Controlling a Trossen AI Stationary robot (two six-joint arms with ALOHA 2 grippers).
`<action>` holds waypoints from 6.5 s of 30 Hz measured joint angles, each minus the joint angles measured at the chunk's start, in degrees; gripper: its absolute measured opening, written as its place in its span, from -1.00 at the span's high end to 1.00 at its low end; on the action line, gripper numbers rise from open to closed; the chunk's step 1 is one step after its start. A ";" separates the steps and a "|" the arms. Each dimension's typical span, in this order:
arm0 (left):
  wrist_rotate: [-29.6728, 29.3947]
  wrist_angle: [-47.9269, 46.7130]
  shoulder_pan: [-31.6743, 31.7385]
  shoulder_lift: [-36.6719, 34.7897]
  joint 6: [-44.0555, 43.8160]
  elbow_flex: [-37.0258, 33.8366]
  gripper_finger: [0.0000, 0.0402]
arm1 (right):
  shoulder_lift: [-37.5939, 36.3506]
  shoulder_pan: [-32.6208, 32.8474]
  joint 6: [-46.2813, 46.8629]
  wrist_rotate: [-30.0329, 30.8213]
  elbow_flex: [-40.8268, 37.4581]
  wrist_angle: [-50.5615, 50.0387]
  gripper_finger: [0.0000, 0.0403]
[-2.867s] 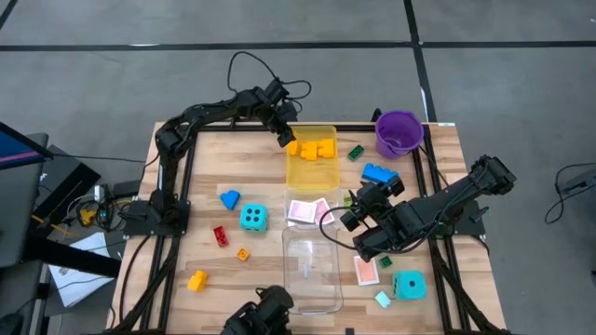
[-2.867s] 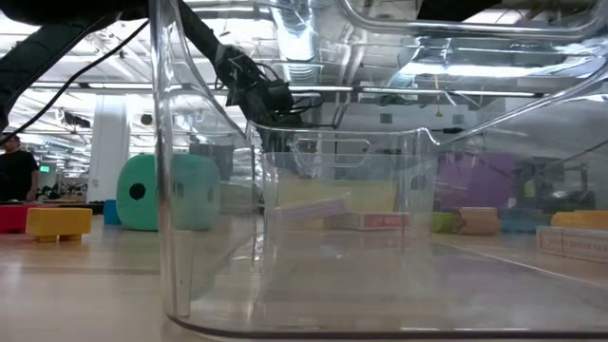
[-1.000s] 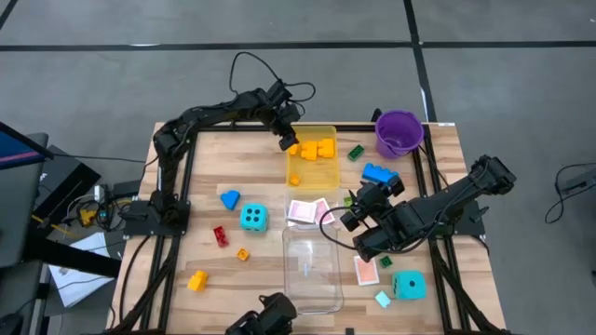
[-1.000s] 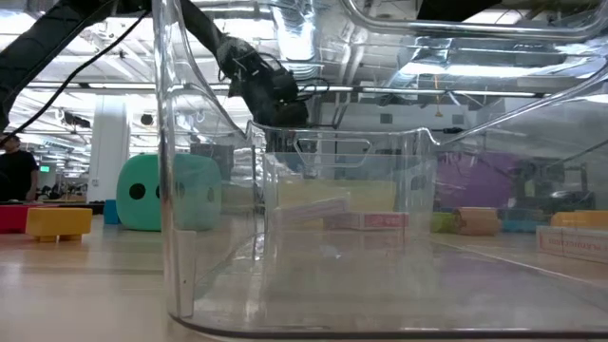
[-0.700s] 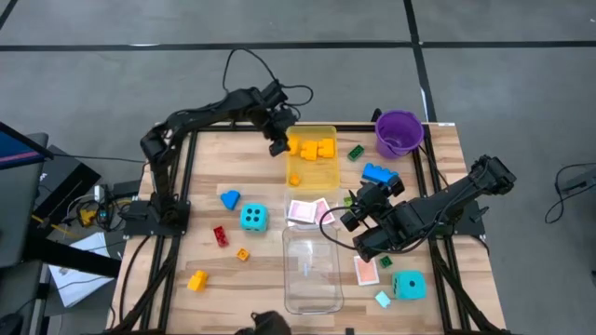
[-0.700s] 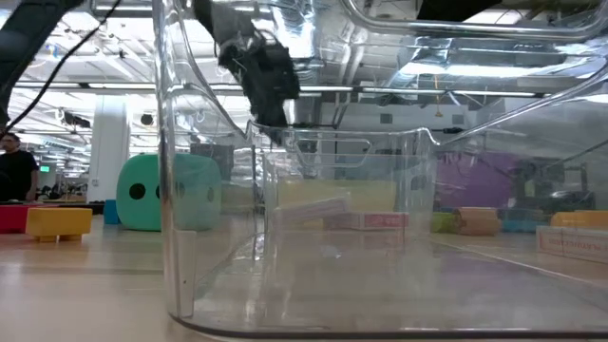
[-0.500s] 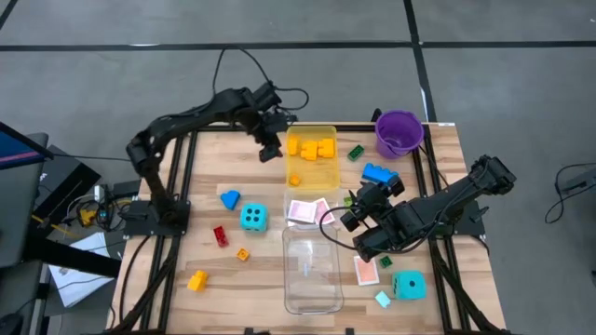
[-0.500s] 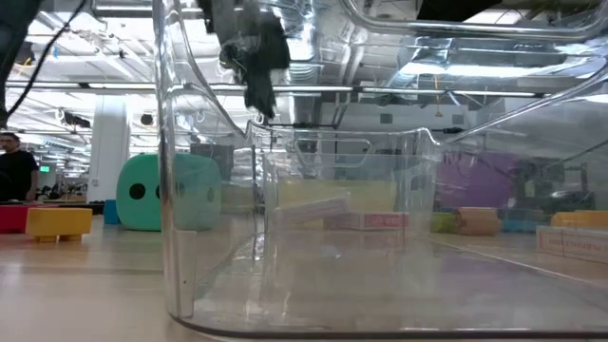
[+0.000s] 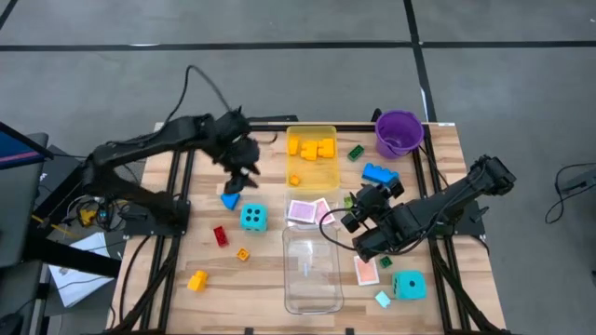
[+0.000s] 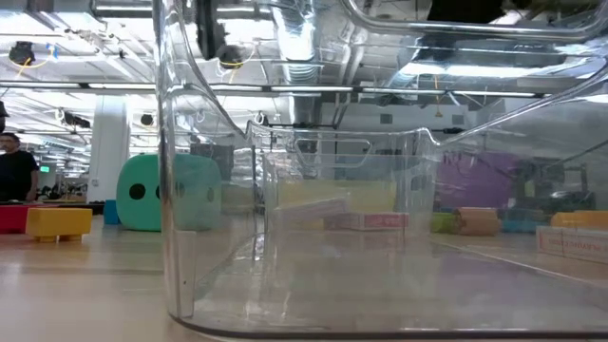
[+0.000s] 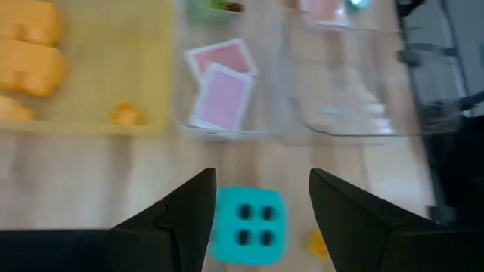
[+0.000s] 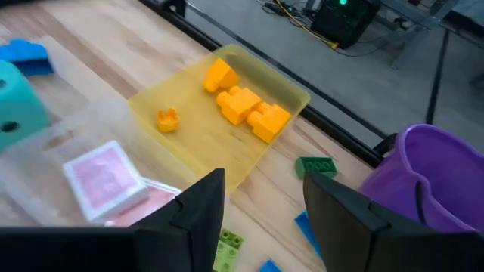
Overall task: Pick & Place Toys
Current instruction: Put the yellow game piece into the yellow bin
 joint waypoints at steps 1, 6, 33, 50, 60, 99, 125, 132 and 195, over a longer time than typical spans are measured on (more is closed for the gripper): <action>-0.08 1.24 -1.77 -1.84 -1.63 -1.89 -0.04 | 0.02 -0.48 0.00 -0.17 -0.26 -0.08 0.14; 0.09 9.12 -12.28 -10.37 -8.22 -12.08 -0.04 | 0.00 -2.09 0.00 -0.69 -0.37 0.38 0.14; -25.64 45.68 -51.80 -17.86 -14.36 -40.92 -0.04 | -0.04 -0.40 -0.07 -1.17 0.77 1.66 0.14; -33.73 51.17 -51.93 -9.78 -13.95 -45.99 -0.13 | -0.04 -0.40 -0.17 -1.57 0.77 1.65 0.14; -34.29 54.71 -51.81 -3.58 -13.49 -48.57 -0.29 | -0.07 -0.40 -0.14 -1.61 0.77 1.66 0.14; -36.12 68.55 -51.41 -0.24 -18.41 -58.58 -0.34 | -0.07 -0.40 -0.13 -1.81 0.79 1.85 0.14; -35.31 70.12 -51.45 4.57 -20.00 -58.50 0.34 | -0.07 -0.40 -0.13 -1.81 0.79 1.85 0.14; -35.66 71.54 -51.41 4.08 -19.72 -58.60 0.34 | -0.07 -0.40 -0.13 -1.81 0.79 1.86 0.14; 3.68 23.77 21.36 38.30 11.28 20.83 0.34 | -0.07 0.98 -4.61 -2.68 0.79 3.59 0.14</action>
